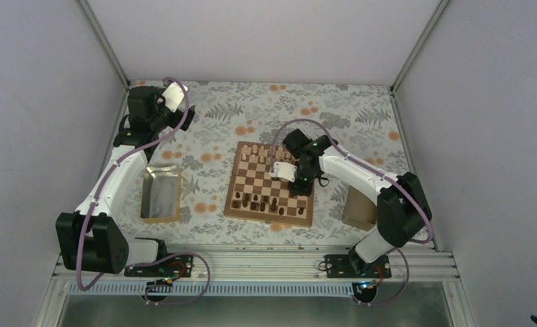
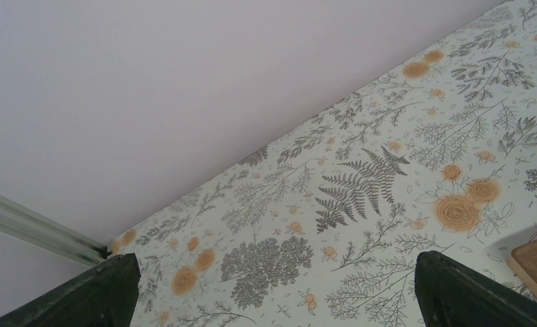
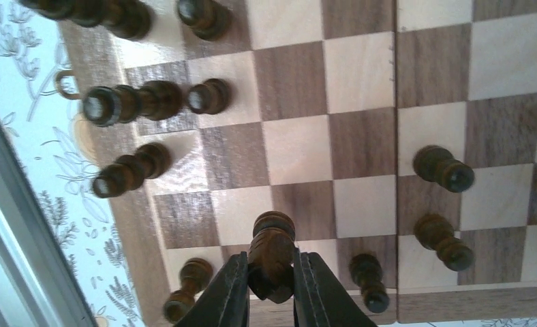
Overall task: Set up the chess pieces on the board
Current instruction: Pick up the chess piece from the chessboard, then place the chess piece on the chessboard.
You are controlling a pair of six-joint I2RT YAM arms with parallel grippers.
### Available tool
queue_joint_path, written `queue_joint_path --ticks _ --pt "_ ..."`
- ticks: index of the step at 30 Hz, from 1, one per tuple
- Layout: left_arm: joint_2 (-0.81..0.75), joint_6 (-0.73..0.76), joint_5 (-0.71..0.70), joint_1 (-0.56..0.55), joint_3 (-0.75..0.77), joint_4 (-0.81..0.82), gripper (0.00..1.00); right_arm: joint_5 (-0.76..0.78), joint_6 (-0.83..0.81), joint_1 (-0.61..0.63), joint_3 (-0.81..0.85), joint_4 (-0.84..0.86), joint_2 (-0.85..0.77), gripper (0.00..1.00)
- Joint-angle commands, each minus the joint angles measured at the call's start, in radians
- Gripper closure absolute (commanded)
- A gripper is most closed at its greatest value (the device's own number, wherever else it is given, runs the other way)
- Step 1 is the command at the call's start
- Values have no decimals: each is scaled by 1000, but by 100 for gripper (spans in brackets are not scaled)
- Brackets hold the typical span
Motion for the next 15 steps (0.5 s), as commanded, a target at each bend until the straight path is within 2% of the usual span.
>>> queue_joint_path --ticks 1,8,15 --pt "-6 6 20 4 10 4 0 -10 45 55 6 -45 -46 93" --pt "-2 6 24 4 12 4 0 -4 93 117 -49 -62 -93 92" --pt "-2 5 26 4 15 1 0 6 107 128 -92 -45 -102 91"
